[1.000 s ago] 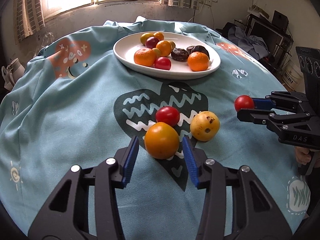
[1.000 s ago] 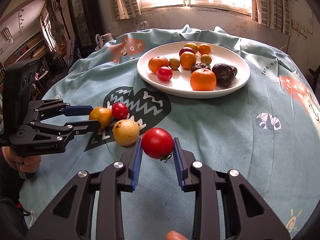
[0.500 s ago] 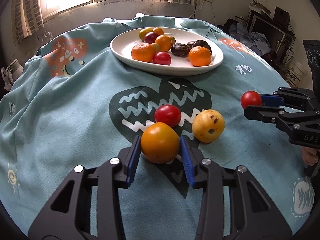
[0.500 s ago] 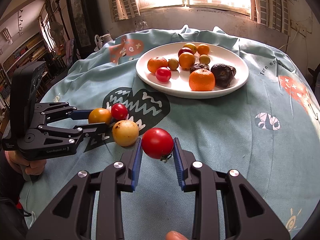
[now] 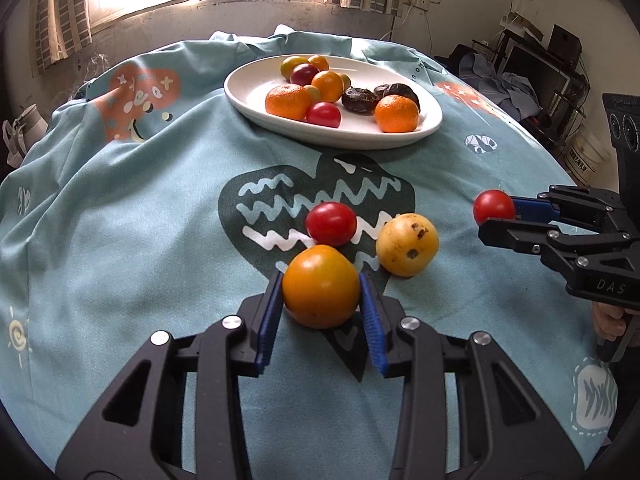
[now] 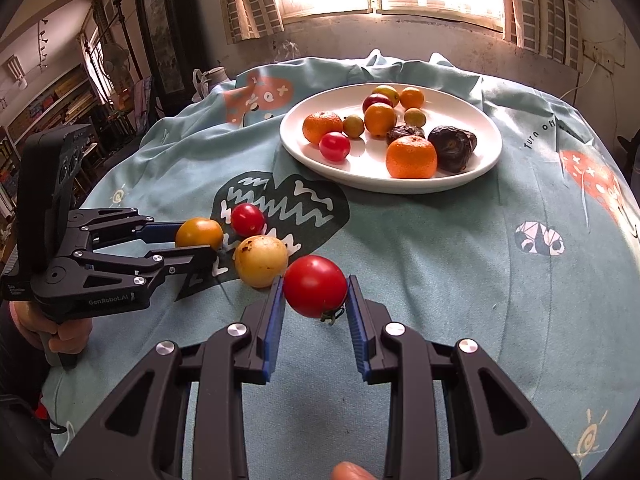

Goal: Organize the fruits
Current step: 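Grasp the orange tomato with the left gripper while the right gripper holds the red tomato, then set both tomatoes on the white plate and open both grippers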

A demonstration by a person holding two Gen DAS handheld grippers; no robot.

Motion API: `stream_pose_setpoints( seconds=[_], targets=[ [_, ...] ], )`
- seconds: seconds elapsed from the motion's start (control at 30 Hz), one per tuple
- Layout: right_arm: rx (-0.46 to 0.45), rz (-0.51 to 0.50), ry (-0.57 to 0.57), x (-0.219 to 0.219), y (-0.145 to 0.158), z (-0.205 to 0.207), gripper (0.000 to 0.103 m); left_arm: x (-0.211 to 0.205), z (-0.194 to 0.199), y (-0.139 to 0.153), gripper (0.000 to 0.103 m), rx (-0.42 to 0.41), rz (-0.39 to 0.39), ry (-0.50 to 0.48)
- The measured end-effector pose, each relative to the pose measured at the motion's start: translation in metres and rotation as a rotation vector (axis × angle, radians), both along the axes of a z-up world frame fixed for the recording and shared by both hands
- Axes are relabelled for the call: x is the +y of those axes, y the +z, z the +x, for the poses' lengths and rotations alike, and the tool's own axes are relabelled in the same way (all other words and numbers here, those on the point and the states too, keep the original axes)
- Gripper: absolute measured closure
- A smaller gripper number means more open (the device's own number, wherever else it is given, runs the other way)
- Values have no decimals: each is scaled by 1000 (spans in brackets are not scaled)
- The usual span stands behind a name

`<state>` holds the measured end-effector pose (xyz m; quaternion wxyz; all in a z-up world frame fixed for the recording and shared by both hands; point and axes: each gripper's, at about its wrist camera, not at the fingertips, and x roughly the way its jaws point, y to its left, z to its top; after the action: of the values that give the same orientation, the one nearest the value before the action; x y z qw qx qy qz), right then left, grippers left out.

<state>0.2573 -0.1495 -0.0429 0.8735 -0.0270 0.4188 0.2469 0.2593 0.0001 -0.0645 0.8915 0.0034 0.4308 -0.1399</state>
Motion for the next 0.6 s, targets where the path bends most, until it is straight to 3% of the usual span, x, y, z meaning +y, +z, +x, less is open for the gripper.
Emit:
stream_pose_setpoints(
  seconds=[0.2, 0.33, 0.5, 0.6],
  targets=[
    [-10, 45, 0, 0, 9, -19, 72, 2, -31, 19, 65, -37, -60, 2],
    [-43, 132, 12, -5, 37, -24, 72, 4, -35, 51, 65, -68, -70, -19],
    [-154, 185, -73, -19, 85, 4, 72, 1, 1, 110, 65, -118, -86, -34],
    [-178, 189, -132, -26, 99, 41, 72, -10, 45, 128, 65, -138, -43, -26]
  ],
)
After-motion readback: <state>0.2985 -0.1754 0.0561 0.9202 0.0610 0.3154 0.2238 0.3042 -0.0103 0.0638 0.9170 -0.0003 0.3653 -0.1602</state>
